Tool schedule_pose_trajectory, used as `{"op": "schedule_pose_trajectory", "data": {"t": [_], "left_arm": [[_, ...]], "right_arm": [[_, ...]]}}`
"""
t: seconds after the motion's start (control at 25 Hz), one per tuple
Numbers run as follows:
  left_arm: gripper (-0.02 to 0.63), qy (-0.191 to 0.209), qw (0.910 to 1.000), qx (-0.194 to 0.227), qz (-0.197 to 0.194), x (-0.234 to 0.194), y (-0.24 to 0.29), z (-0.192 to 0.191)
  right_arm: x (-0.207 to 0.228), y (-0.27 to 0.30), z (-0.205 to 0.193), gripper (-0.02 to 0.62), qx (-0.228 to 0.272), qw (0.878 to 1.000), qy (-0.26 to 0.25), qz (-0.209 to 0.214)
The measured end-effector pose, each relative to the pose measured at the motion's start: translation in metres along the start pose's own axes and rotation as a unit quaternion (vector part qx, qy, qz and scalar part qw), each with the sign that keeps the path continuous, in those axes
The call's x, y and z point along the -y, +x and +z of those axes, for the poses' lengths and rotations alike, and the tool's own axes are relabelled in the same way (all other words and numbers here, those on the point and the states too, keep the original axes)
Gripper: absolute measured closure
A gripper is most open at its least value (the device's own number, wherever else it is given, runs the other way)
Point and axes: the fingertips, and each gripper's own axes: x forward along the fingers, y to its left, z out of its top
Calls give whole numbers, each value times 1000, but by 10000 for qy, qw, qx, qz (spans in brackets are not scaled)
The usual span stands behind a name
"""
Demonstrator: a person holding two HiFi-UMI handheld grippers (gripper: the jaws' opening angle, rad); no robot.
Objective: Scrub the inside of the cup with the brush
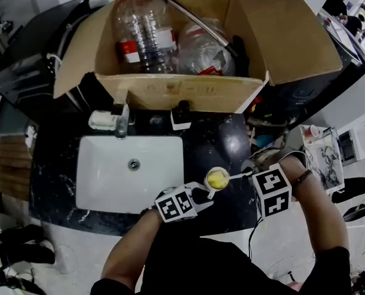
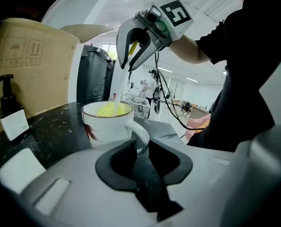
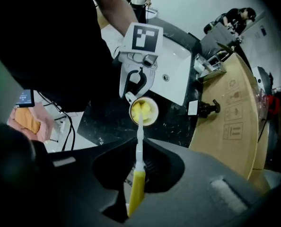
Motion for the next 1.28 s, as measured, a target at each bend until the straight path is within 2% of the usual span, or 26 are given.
{"op": "schedule_pose_trajectory", "data": {"t": [0.16,0.36,0.52,0.72,0.8,0.92,0.96,1.0,1.04,1.16,1.28], "left_arm": [[511,-105,9991,-123,381,-15,-7,-7],[512,-301,9962,-46,814,-29,-14,-6],[509,-538,9942,23,932,-32,-17,-7],[509,-695,9933,19,922,-30,-15,-6],[508,-713,9930,8,945,-29,-13,-6],[506,-761,9923,3,974,-28,-11,-6],[506,-782,9921,13,980,-28,-10,-6],[506,-802,9919,24,984,-28,-10,-6],[506,-817,9918,32,985,-28,-10,-5],[505,-834,9915,52,993,-29,-10,-4],[503,-914,9908,89,999,-30,-12,-4]], "right_arm": [[1,-6,19,552,629,9965,555,33],[11,-11,14,537,1116,9861,1195,-307],[14,-26,3,485,1750,9674,1760,-507],[9,-38,-31,480,2195,9430,2420,-625],[7,-42,-39,480,2649,9189,2858,-609],[10,-52,-35,479,3614,8586,3605,-478],[12,-52,-32,479,3828,8429,3754,-451],[14,-50,-28,479,3944,8346,3819,-453],[16,-46,-24,479,3975,8334,3809,-479],[22,-30,-11,483,3942,8464,3528,-602],[27,-28,6,506,4147,8524,3120,-639]]}}
